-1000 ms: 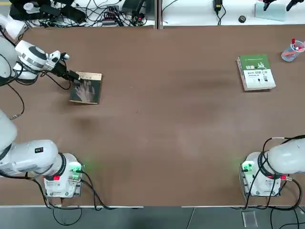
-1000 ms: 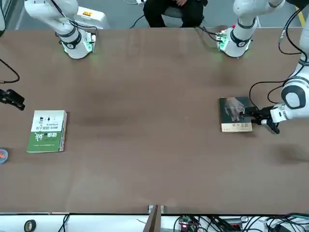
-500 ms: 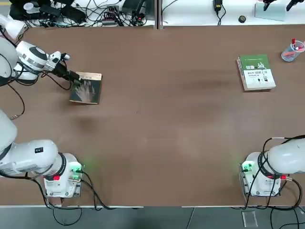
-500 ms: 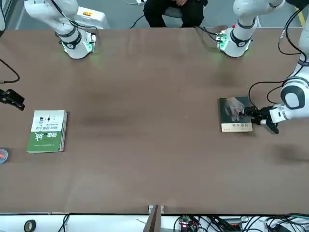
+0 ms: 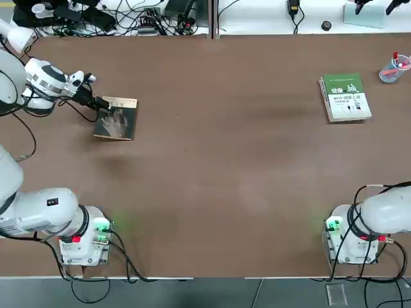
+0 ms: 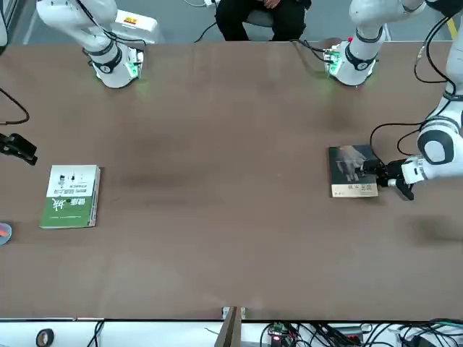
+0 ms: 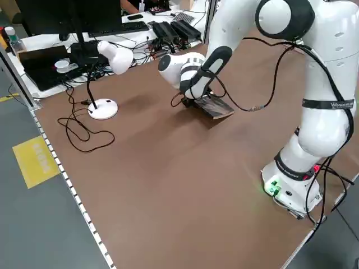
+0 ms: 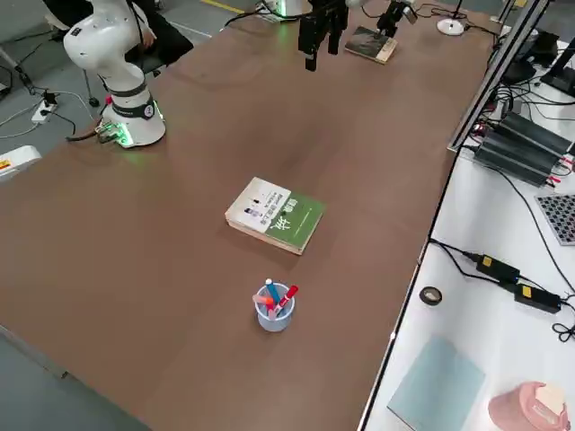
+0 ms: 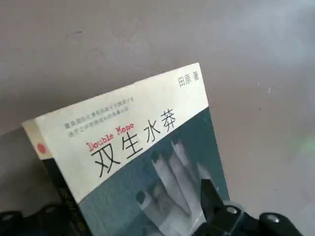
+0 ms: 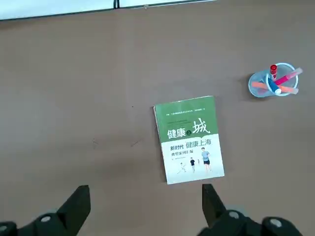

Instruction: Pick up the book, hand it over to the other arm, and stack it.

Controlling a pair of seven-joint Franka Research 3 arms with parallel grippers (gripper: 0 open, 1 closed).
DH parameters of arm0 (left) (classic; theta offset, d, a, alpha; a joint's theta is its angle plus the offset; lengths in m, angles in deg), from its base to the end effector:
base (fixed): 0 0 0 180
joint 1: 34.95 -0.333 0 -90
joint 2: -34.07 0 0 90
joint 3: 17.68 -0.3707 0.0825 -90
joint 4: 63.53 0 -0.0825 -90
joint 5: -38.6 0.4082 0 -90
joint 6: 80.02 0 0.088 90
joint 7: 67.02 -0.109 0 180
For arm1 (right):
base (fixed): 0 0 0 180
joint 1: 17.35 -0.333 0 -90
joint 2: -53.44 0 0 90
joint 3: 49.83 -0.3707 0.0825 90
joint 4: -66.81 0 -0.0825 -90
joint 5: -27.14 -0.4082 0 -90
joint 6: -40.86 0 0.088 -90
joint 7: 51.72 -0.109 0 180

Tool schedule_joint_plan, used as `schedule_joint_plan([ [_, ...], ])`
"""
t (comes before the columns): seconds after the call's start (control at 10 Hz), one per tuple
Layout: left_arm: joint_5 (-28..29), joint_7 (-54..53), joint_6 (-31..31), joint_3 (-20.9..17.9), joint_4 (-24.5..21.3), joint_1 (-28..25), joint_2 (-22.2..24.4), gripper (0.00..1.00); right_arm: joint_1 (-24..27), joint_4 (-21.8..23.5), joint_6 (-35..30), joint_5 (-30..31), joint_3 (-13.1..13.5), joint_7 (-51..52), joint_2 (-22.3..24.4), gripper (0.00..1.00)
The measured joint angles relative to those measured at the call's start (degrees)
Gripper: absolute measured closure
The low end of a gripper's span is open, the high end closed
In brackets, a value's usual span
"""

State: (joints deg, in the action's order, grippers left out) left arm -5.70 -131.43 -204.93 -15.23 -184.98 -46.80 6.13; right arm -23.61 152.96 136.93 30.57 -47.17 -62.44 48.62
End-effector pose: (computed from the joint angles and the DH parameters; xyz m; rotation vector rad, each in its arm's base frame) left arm 0.5669 0.0661 0.1833 2.4243 -0.4472 0.0031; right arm 0.6193 0.0344 0.6705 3.0804 -0.1854 0.1488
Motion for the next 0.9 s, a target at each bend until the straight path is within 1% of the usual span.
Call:
schedule_joint_plan([
  [0.1, 0.0, 0.0, 0.0, 0.0, 0.0, 0.0, 0.0, 0.05, 0.0, 0.0, 0.0, 0.0, 0.0, 0.0, 0.0, 0.0],
  [0.2, 0.0, 0.0, 0.0, 0.0, 0.0, 0.0, 0.0, 0.1, 0.0, 0.0, 0.0, 0.0, 0.0, 0.0, 0.0, 0.0],
  [0.3, 0.0, 0.0, 0.0, 0.0, 0.0, 0.0, 0.0, 0.2, 0.0, 0.0, 0.0, 0.0, 0.0, 0.0, 0.0, 0.0],
  [0.4, 0.0, -0.1, 0.0, 0.0, 0.1, 0.0, 0.0, 0.25, 0.0, 0.0, 0.0, 0.0, 0.0, 0.0, 0.0, 0.0],
  [0.5, 0.0, -0.1, 0.0, 0.0, 0.1, 0.0, 0.0, 0.26, 0.0, 0.0, 0.0, 0.0, 0.0, 0.0, 0.0, 0.0],
  [0.7, 0.0, -0.1, 0.0, 0.0, 0.1, -0.1, 0.0, 0.41, 0.0, 0.0, 0.0, 0.0, 0.0, 0.0, 0.0, 0.0],
  [0.8, 0.0, -0.1, 0.0, 0.0, 0.1, -0.1, 0.0, 0.41, 0.0, 0.0, 0.0, 0.0, 0.0, 0.0, 0.0, 0.0],
  [0.9, 0.0, -0.1, 0.0, 0.0, 0.1, -0.1, 0.0, 0.48, 0.0, 0.0, 0.0, 0.0, 0.0, 0.0, 0.0, 0.0],
])
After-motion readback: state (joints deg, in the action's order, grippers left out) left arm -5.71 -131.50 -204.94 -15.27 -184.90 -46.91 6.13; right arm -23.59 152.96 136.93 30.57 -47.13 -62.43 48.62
